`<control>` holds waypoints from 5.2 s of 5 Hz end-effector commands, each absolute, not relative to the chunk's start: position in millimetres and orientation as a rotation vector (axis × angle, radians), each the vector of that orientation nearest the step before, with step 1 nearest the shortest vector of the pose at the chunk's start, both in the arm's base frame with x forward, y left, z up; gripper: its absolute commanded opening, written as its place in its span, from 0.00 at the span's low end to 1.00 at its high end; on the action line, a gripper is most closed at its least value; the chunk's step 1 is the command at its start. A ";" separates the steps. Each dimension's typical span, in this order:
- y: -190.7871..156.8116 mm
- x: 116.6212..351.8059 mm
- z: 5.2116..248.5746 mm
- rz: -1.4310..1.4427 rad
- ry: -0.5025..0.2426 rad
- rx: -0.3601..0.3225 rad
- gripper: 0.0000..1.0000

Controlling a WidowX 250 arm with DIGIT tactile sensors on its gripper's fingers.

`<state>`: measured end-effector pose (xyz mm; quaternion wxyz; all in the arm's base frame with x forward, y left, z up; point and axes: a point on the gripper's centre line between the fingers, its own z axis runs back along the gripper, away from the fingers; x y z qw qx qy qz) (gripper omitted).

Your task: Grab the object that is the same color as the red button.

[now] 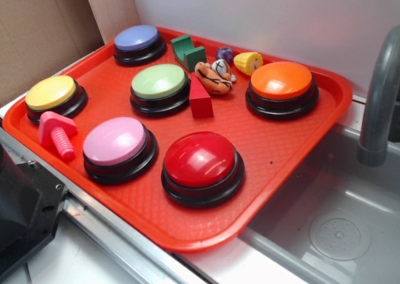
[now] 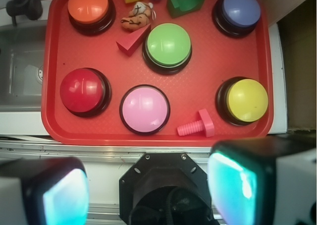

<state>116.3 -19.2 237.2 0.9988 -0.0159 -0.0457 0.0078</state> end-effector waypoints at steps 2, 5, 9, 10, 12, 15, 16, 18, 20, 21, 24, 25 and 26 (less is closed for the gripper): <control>-43.2 135.8 237.4 0.017 -0.050 0.003 1.00; -77.4 194.5 196.4 0.351 -0.175 0.018 1.00; -21.9 223.5 104.5 1.003 -0.244 -0.006 1.00; -15.7 231.2 80.2 1.141 -0.204 -0.013 1.00; -35.3 258.5 62.5 1.194 -0.180 -0.064 1.00; -51.0 271.4 48.9 1.207 -0.150 -0.069 1.00; -49.7 269.0 40.4 1.211 -0.143 -0.067 1.00; -46.7 266.0 37.7 1.206 -0.149 -0.070 0.00; -43.8 263.4 31.6 1.181 -0.137 -0.057 0.00; -54.4 263.0 53.9 1.072 -0.146 -0.084 0.00; -81.4 252.5 138.6 0.373 -0.012 -0.065 0.00; -87.6 246.8 151.5 0.142 -0.027 -0.131 0.00; -93.4 242.1 159.5 -0.010 -0.012 -0.133 0.00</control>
